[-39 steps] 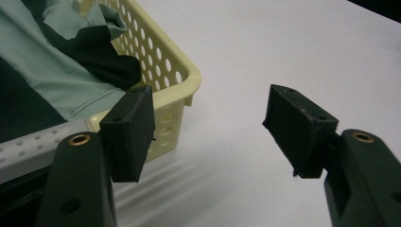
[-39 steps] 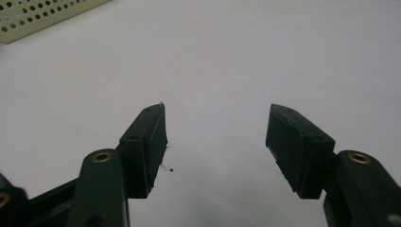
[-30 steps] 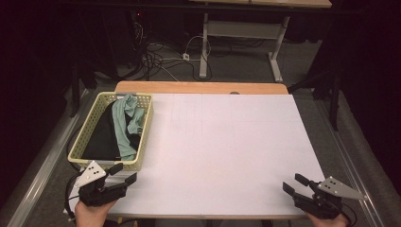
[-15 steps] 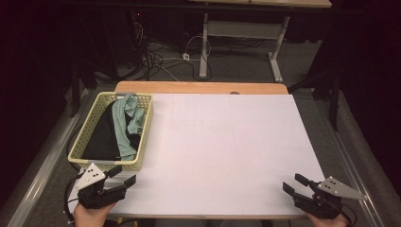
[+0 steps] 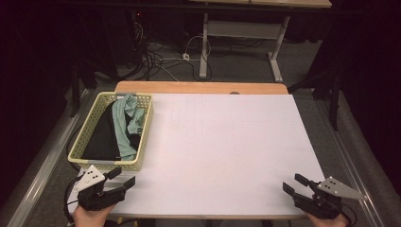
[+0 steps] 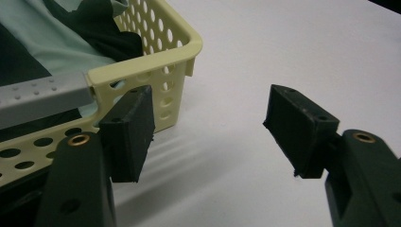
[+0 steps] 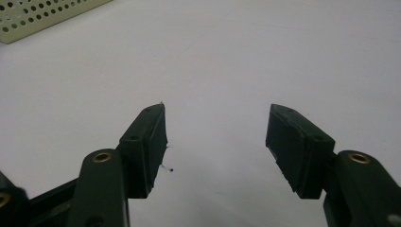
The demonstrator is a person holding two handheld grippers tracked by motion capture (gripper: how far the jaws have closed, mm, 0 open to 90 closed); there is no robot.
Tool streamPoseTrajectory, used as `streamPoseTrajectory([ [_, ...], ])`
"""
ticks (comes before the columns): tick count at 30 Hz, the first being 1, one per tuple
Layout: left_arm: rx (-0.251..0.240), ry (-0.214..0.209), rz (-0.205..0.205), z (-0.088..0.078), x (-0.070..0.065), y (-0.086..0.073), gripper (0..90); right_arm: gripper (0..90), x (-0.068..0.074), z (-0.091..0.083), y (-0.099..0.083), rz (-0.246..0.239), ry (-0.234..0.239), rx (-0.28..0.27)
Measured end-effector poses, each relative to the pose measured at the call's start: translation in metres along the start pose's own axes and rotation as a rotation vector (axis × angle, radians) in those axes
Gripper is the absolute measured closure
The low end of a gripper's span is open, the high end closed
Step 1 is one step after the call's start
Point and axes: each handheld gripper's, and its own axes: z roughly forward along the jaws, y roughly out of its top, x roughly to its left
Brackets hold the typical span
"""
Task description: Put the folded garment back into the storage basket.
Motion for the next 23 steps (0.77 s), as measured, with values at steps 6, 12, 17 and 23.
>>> streamPoseTrajectory([
  [6, -0.001, 0.003, 0.005, -0.0003, -0.0013, -0.0008, 32.5, 39.6, 0.0, 0.0006, -0.0001, -0.003, 0.003, 0.004],
  [12, -0.007, 0.0, 0.005, -0.001, -0.0012, -0.0011, 32.7, 39.6, 0.0003, 0.0006, 0.0, -0.003, 0.004, 0.002],
  [17, -0.008, -0.006, 0.001, -0.0005, -0.0016, -0.0008, 32.7, 39.6, 0.0, 0.0006, -0.0001, -0.003, 0.004, 0.003],
  [23, -0.009, -0.01, 0.004, -0.0001, -0.0022, -0.0006, 32.7, 39.6, -0.0002, 0.0005, 0.0, -0.004, 0.004, 0.001],
])
